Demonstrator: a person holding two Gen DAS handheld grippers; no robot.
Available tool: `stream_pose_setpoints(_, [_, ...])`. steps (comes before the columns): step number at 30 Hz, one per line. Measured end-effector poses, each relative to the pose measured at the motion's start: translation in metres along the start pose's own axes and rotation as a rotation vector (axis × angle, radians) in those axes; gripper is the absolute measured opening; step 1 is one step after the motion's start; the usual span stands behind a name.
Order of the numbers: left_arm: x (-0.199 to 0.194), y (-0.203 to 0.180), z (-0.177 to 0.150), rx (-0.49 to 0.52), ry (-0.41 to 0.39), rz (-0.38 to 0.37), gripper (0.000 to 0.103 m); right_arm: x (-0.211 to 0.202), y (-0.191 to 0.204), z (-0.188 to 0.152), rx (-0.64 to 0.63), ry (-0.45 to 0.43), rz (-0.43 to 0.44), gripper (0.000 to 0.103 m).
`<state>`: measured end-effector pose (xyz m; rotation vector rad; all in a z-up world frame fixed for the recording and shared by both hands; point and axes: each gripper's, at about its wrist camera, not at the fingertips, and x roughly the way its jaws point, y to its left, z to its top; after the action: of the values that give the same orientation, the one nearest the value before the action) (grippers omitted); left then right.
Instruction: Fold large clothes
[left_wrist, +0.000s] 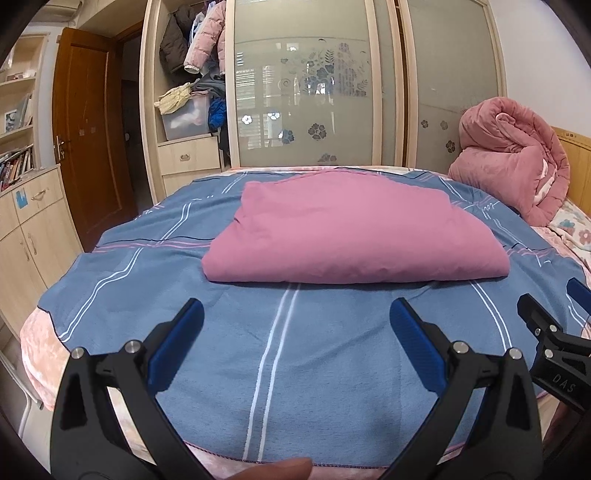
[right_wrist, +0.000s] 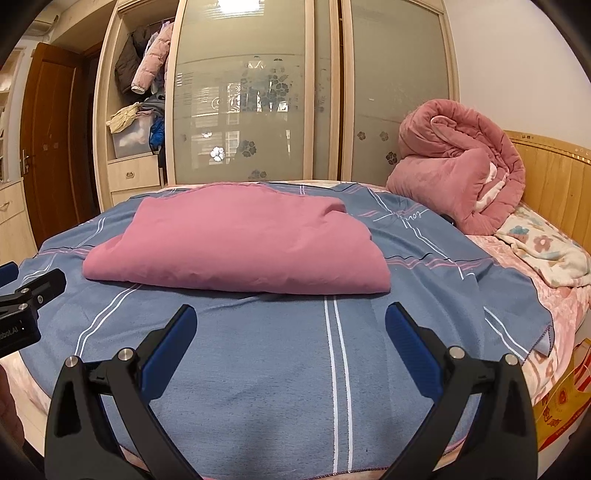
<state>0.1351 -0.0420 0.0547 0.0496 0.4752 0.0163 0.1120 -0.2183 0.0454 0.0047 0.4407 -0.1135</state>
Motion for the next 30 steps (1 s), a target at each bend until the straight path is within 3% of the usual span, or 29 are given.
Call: stream_pose_setpoints(30, [-0.0018, 0.0021, -0.0004, 0.001, -0.001, -0.014, 0.101, 0.0005, 0.0023, 0.0008, 0.009, -0.006, 0.004, 0.102])
